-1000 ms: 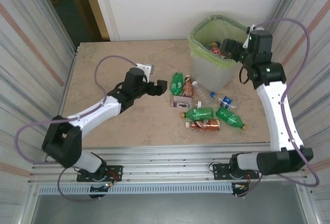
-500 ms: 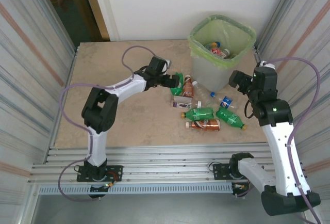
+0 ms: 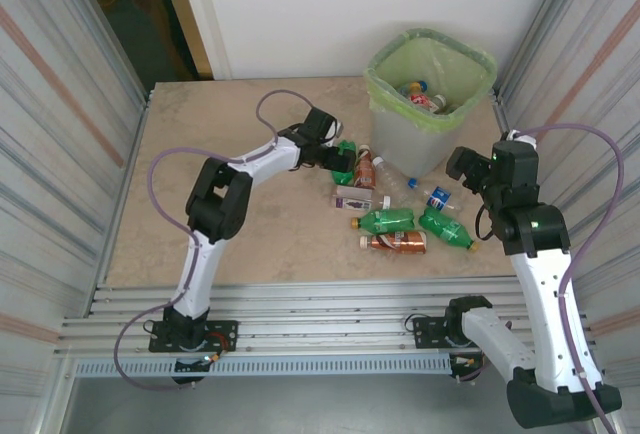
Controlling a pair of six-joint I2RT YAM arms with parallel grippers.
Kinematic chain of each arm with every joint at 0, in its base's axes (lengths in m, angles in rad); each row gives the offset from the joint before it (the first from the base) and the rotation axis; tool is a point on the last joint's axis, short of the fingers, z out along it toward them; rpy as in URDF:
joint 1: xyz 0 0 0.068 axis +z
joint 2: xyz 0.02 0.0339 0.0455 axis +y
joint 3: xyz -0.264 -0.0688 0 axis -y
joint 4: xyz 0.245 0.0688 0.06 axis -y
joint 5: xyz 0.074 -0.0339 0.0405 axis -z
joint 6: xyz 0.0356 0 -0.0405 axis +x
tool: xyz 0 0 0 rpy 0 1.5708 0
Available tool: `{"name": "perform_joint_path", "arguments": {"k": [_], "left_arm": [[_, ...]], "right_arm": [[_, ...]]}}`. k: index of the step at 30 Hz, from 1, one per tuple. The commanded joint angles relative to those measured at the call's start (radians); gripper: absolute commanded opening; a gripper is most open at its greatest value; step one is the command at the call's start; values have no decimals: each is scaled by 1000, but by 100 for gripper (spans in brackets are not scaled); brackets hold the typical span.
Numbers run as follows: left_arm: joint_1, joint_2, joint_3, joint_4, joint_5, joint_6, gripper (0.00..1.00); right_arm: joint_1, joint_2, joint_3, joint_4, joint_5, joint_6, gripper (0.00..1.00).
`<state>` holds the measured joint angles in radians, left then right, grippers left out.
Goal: Put the plastic bottles in the bin
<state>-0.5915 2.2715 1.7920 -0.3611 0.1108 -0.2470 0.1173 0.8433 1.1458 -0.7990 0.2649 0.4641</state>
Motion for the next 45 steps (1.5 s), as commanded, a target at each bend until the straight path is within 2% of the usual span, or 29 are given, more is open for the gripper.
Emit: {"name": "perform_joint_path", "arguments": {"k": [1, 9, 19, 32, 39, 45], "left_arm": [[-7, 32, 58, -52, 18, 23, 98], [-7, 89, 130, -106, 11, 25, 96], [-10, 112, 151, -143, -32, 35, 81], [-8, 155, 181, -204, -66, 50, 80], [0, 146, 167, -206, -65, 48, 68], [14, 90, 98, -178, -61, 48, 52]], "right_arm": [[-2, -9, -14, -14, 2, 28, 98], [3, -3, -21, -8, -6, 34, 98], [9, 6, -26, 1, -4, 37, 98], [18, 11, -31, 10, -3, 40, 98], [19, 16, -27, 16, -10, 44, 98], [24, 21, -24, 26, -18, 47, 98]]}}
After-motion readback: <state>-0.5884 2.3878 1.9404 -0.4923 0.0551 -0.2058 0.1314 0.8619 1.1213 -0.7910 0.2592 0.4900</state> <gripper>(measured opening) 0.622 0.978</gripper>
